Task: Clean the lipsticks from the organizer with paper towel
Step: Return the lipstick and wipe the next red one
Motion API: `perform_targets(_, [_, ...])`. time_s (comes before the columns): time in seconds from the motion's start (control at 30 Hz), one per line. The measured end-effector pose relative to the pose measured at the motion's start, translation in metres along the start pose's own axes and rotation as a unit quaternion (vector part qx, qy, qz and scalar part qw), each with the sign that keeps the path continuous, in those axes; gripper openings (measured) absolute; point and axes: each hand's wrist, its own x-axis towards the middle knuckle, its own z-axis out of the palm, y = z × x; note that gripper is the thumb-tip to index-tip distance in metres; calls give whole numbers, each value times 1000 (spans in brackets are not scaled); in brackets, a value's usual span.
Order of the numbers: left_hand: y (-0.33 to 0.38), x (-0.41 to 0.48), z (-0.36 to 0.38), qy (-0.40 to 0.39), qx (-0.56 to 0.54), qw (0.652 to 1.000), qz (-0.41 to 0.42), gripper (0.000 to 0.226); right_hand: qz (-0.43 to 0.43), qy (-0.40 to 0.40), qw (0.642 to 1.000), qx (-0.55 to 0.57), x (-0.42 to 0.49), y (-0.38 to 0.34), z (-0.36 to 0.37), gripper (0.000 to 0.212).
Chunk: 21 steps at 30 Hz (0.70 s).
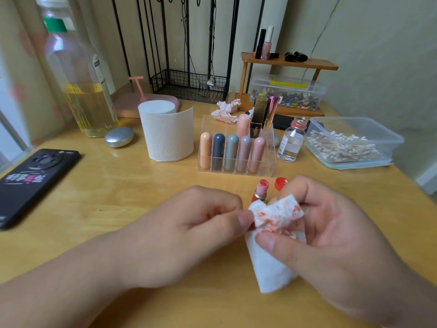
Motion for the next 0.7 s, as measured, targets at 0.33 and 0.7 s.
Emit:
perform_targets(0.33, [5, 2, 3, -87, -134, 985, -59, 35, -11, 0, 996, -84, 1, -16, 0, 26])
perform_targets(0.7, [11, 5, 2, 87, 136, 984, 74, 17, 224, 49, 954, 193, 11, -15, -18, 45])
